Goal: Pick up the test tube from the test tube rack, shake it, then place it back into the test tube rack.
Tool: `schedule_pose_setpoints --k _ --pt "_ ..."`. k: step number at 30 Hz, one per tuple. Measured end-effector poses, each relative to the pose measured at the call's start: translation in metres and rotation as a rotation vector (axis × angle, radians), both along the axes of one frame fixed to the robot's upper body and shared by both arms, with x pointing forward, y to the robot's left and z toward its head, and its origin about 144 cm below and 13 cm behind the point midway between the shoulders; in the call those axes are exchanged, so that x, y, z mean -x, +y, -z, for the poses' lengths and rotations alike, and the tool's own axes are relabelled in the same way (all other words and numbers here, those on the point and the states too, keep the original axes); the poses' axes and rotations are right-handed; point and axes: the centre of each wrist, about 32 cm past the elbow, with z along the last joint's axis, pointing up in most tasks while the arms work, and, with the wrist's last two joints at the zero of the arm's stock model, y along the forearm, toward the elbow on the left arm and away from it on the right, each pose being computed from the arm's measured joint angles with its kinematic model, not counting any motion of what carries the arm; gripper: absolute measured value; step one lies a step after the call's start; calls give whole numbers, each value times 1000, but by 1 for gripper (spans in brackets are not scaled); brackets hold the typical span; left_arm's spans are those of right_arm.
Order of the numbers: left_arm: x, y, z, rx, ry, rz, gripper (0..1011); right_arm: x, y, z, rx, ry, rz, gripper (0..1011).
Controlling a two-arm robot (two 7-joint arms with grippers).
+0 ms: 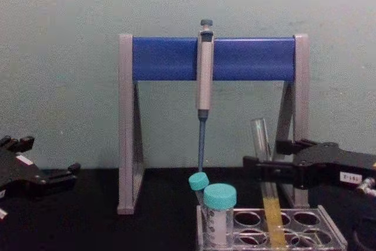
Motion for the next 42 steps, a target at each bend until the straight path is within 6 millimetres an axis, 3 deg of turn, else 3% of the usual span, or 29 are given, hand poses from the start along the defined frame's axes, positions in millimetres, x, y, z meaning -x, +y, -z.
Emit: schedule_pose_setpoints --k 18,27,30,42 --pt "0 0 0 0 0 0 1001 0 0 0 1 0 1 1000" --pt "0 0 0 0 0 0 1001 0 0 0 1 0 1 817" --pt "0 0 0 0 0 0 1001 0 0 0 0 -1 1 686" --pt "0 0 0 0 0 0 1001 0 0 0 0 -1 1 322"
